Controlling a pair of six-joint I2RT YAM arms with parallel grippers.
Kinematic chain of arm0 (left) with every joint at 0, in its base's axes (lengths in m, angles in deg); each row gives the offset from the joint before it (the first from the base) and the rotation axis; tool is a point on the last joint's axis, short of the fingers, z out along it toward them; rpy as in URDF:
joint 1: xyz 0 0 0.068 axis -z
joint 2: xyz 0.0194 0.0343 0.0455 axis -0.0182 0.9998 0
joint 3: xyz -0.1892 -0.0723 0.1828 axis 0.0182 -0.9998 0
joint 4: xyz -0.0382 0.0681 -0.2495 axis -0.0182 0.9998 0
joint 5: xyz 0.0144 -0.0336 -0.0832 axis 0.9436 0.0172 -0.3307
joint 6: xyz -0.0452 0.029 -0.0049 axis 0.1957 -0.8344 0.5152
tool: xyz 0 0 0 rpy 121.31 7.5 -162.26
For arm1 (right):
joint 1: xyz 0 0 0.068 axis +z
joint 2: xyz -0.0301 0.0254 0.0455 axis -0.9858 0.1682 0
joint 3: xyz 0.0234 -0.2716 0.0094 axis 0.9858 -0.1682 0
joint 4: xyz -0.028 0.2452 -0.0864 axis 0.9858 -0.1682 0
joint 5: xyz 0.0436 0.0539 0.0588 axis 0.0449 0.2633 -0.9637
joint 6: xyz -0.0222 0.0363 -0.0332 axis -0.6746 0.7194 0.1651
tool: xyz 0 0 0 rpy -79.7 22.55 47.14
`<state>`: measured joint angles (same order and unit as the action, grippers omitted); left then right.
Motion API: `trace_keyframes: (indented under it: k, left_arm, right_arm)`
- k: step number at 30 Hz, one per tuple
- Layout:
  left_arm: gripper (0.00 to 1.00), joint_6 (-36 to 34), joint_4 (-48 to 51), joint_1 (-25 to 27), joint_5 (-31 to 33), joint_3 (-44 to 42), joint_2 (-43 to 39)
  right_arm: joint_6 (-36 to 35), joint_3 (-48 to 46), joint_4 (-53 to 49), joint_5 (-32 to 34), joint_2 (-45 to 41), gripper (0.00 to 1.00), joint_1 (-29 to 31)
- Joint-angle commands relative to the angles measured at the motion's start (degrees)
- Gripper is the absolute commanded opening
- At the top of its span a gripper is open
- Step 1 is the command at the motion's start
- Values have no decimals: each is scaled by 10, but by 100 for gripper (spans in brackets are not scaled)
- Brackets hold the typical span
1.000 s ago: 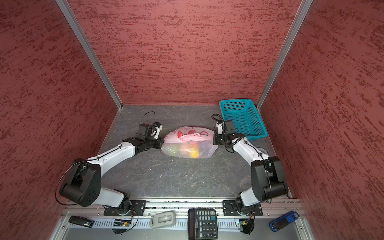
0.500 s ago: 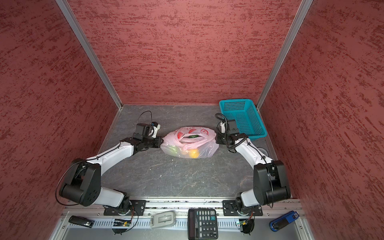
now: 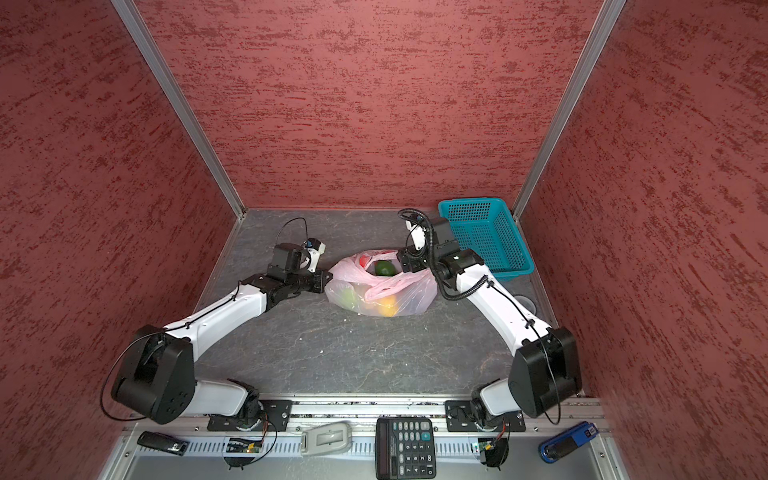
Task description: Untie the knot of the plastic bag and take out the fruit
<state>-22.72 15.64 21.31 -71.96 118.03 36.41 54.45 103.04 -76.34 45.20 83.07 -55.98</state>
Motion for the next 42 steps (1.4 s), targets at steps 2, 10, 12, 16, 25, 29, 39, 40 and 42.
trace_keyframes:
  k: [2,10,12,16,25,29,39,40,42]
  left_arm:
    - [0,-6,-14,4,13,8,-17]
    - [0,-9,-11,4,23,-4,-26]
    - [0,-12,-6,4,25,-5,-24]
    - [17,-15,6,3,34,-3,-22]
    - [79,2,16,6,55,30,-94]
    - [87,-4,8,22,49,66,-98]
    - [98,-24,9,105,14,177,16]
    - [99,-26,6,112,16,183,24]
    - [100,-28,1,127,24,197,44]
  right_arm:
    - [-31,27,-17,49,52,90,27]
    - [-29,41,2,160,123,68,33]
    - [-28,41,12,161,125,39,33]
    - [-27,63,-1,131,121,1,32]
    - [-27,95,-57,15,69,0,33]
    - [-31,116,-83,-12,66,0,32]
    - [-31,168,-100,-60,69,0,33]
    - [-30,170,-103,-63,71,0,32]
    - [-28,172,-105,-66,72,0,33]
